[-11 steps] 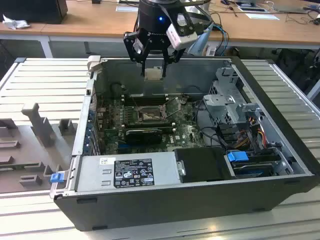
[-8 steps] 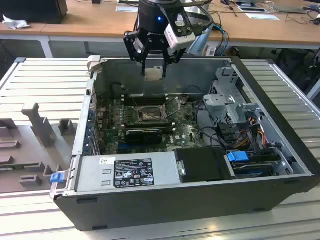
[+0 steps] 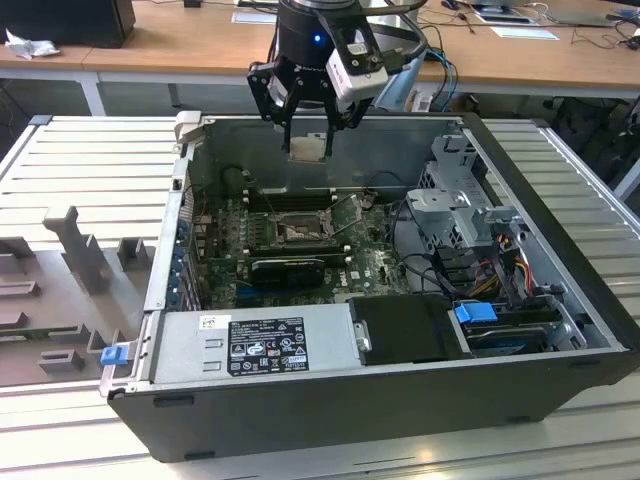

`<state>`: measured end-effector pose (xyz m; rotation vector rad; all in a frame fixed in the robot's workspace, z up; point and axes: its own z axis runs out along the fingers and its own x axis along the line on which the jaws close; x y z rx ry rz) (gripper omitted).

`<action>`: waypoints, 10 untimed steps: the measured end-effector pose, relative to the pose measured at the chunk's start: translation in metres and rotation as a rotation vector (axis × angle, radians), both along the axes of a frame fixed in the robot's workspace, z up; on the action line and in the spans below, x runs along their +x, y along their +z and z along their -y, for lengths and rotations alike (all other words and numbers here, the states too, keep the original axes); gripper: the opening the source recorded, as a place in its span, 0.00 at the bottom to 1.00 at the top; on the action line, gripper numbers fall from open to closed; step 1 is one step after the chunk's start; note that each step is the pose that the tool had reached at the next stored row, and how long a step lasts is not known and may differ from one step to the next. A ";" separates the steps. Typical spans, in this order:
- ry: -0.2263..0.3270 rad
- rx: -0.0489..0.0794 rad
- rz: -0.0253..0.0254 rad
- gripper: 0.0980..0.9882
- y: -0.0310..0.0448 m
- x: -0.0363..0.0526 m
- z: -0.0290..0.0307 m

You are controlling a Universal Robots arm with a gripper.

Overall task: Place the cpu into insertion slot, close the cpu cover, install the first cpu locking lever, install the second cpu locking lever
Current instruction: 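Place the cpu into insertion slot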

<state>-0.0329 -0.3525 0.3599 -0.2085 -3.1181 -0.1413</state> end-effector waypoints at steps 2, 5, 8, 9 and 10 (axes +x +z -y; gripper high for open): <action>-0.003 0.000 -0.0001 0.49 0.0000 0.0000 0.0000; -0.020 0.000 0.0000 0.49 0.0000 0.0000 0.0000; -0.026 0.000 0.0000 0.49 -0.0001 0.0000 0.0000; -0.028 0.000 0.0000 0.49 -0.0001 0.0000 0.0000; -0.030 0.000 0.0000 0.49 0.0000 0.0000 0.0000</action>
